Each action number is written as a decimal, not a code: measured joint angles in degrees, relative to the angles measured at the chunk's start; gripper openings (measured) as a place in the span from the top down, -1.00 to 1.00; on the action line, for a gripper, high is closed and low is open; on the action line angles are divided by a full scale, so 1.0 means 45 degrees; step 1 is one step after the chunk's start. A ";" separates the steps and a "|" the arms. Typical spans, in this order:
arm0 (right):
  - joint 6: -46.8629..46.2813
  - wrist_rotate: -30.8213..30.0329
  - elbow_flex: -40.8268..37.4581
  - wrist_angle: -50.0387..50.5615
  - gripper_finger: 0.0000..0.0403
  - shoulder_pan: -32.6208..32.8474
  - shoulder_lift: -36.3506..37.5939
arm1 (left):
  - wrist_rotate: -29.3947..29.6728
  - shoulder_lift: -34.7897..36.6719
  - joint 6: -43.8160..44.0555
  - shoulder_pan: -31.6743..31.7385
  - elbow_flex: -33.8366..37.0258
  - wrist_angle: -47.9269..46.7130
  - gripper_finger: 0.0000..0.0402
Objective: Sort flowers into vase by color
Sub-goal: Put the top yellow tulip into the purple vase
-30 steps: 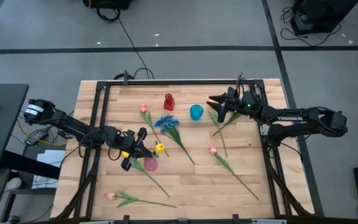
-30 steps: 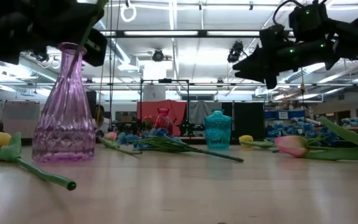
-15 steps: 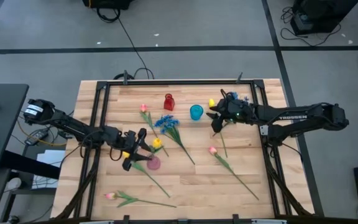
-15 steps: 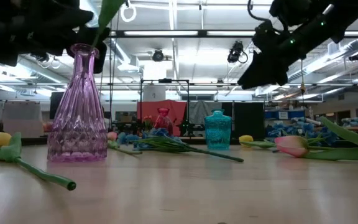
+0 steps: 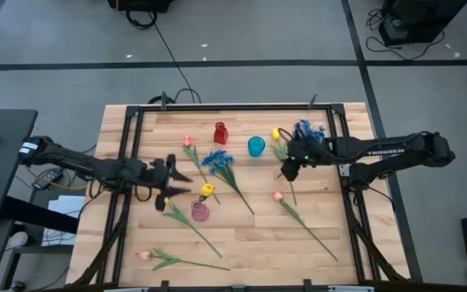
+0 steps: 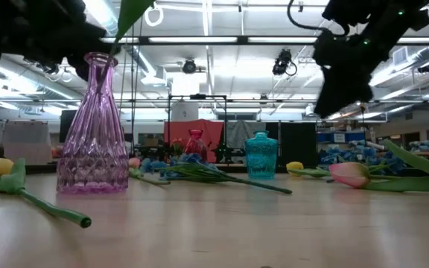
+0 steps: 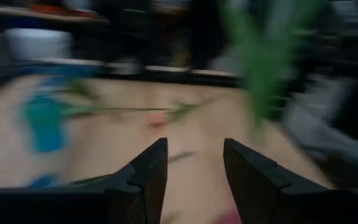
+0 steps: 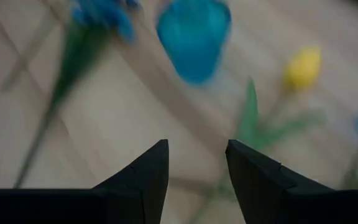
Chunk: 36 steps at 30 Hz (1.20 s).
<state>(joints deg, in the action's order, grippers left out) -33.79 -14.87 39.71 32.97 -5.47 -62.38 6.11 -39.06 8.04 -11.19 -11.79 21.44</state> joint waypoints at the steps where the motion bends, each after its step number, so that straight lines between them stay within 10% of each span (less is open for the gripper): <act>1: -0.0403 -0.0011 0.0012 0.0424 0.14 0.0054 -0.0144 | 0.0937 0.0224 -0.0018 0.0024 0.0000 -0.0183 0.19; 8: -0.1887 -0.0218 0.0197 0.1252 0.14 0.0086 -0.3270 | 0.6079 0.0449 0.0326 0.0274 -0.0005 -0.0392 0.19; 23: -0.0809 0.0138 0.1629 0.1482 0.24 -0.1199 -0.6881 | 0.6282 0.0444 0.0690 0.0503 -0.0005 -0.0366 0.19; 32: -0.0165 0.0429 0.1584 0.2140 0.92 -0.1392 -0.6545 | 0.5784 0.0444 0.1599 0.0507 -0.0315 -0.0926 0.19; 36: -0.0619 -0.0553 0.1615 0.2875 0.87 -0.1395 -0.5197 | 0.5593 0.0444 0.1678 0.0503 -0.1164 -0.2189 0.19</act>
<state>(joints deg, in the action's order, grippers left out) -36.58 -17.36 46.98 45.91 -11.75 -85.77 31.28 -37.06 15.59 -8.93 -17.03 11.59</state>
